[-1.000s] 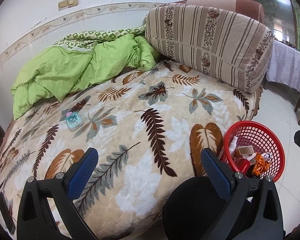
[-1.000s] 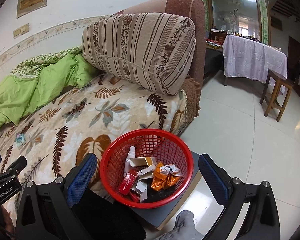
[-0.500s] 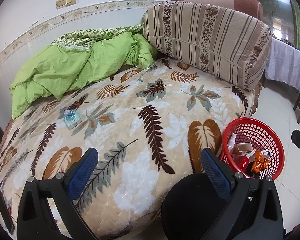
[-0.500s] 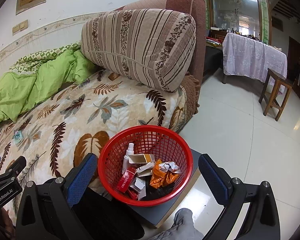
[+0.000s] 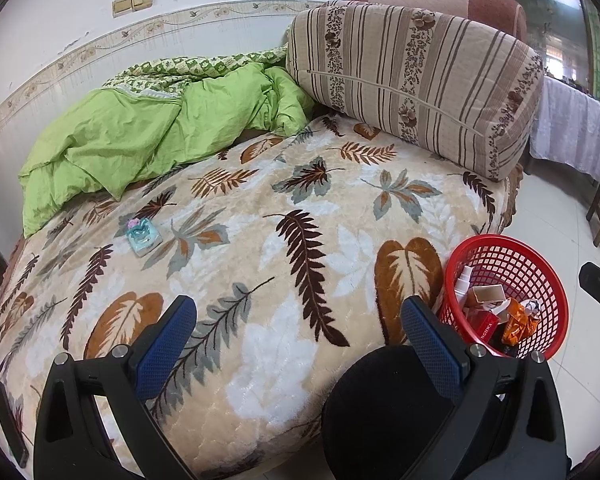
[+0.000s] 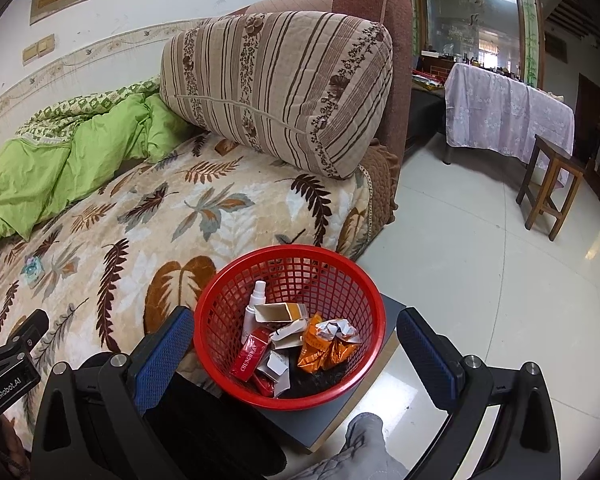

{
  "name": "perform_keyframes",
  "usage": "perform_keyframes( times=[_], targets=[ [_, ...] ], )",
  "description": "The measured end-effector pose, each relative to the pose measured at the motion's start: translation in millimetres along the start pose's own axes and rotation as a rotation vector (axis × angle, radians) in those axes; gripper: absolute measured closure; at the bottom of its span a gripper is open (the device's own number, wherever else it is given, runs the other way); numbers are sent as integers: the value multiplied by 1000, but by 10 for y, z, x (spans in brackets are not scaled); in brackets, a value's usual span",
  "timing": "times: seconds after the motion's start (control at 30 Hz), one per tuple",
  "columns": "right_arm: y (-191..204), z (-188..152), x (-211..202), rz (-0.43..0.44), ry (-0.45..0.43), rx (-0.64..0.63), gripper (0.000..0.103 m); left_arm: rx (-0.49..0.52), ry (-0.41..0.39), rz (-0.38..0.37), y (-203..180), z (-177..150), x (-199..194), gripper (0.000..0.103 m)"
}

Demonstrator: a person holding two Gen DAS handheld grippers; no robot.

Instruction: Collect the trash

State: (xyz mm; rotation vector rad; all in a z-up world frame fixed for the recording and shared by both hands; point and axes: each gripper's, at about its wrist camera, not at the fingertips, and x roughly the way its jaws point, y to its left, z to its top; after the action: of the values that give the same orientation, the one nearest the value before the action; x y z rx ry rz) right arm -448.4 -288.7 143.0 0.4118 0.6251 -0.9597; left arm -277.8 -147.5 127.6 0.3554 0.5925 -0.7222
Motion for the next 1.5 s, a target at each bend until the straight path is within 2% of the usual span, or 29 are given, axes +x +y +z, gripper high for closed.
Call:
perform_keyframes(
  times=[1.5],
  targets=[
    [6, -18, 41, -2, 12, -6, 1, 0, 1, 1, -6, 2, -4, 1]
  ],
)
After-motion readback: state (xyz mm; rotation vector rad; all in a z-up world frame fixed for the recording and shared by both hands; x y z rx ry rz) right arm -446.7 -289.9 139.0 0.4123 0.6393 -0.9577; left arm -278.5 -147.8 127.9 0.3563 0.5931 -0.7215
